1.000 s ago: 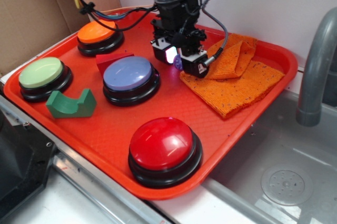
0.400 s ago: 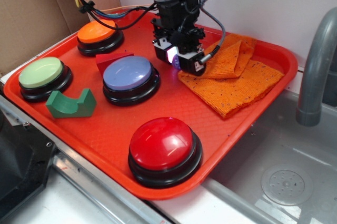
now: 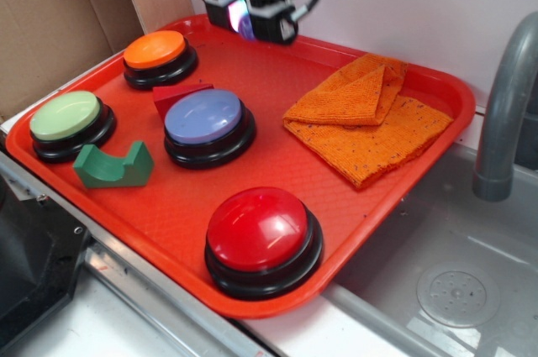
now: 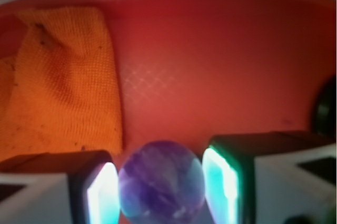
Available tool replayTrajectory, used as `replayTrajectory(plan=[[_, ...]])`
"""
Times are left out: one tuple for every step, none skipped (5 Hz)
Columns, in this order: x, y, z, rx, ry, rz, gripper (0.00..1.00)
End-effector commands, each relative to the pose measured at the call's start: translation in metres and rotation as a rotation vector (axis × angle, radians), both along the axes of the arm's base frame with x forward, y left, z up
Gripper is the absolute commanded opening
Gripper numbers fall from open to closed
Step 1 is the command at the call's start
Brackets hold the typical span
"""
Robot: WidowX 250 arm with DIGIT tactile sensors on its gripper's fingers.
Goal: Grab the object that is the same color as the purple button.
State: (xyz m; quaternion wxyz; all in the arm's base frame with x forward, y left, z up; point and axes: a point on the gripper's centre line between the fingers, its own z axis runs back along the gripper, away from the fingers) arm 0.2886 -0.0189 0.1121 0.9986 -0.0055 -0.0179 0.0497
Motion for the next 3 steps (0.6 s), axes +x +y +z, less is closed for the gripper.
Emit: replayTrajectory(plan=[[-0.0241, 0.0109, 0.078, 0.065, -0.127, 0.092, 0.0], [-0.0331, 0.0167, 0.0793, 0.046, -0.186, 0.102, 0.0], [-0.0331, 0.0188, 0.076, 0.117, -0.151, 0.109, 0.0]])
